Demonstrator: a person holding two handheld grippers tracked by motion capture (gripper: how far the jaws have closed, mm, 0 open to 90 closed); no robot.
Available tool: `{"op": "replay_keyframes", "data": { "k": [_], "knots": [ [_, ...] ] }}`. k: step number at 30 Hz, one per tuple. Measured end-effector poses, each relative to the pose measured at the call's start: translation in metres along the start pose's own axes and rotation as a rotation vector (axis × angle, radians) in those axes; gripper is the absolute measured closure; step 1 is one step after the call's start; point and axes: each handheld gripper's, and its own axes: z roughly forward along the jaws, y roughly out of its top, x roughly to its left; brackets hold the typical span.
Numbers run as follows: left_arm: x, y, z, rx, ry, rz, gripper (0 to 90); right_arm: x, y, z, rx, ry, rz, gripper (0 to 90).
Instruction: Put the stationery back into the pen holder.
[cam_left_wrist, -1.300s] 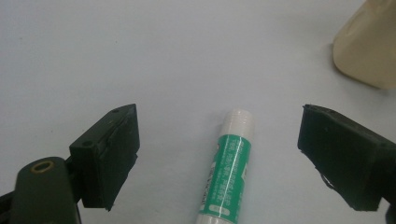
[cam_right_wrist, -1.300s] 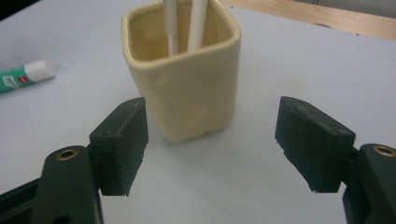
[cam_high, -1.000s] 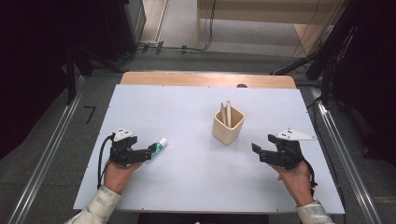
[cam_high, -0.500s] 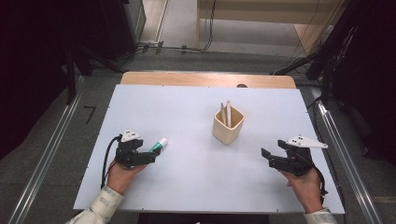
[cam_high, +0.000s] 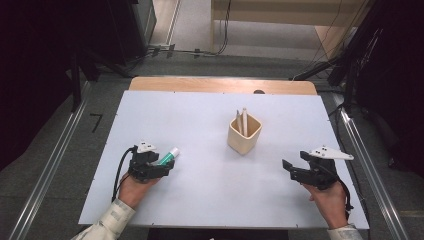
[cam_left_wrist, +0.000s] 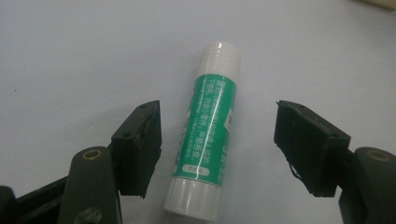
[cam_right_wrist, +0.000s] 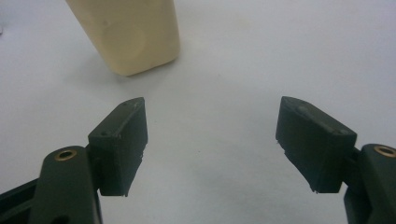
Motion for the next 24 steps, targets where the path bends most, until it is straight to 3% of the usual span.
{"op": "replay_keyframes", "data": {
  "k": [7, 16, 24],
  "knots": [
    [-0.0014, -0.001, 0.0023, 0.011, 0.005, 0.008, 41.2, -0.0001, 0.0, -0.0001, 0.004, 0.001, 0.0, 23.5],
    [-0.001, -0.0015, 0.0029, 0.016, 0.02, 0.013, 56.7, -0.0002, 0.0, -0.0004, 0.003, 0.002, 0.001, 23.7],
    [-0.0035, -0.0023, 0.0048, 0.039, -0.001, 0.025, 64.5, -0.0014, 0.0, 0.0, 0.004, 0.0, 0.005, 23.8]
  ]
}}
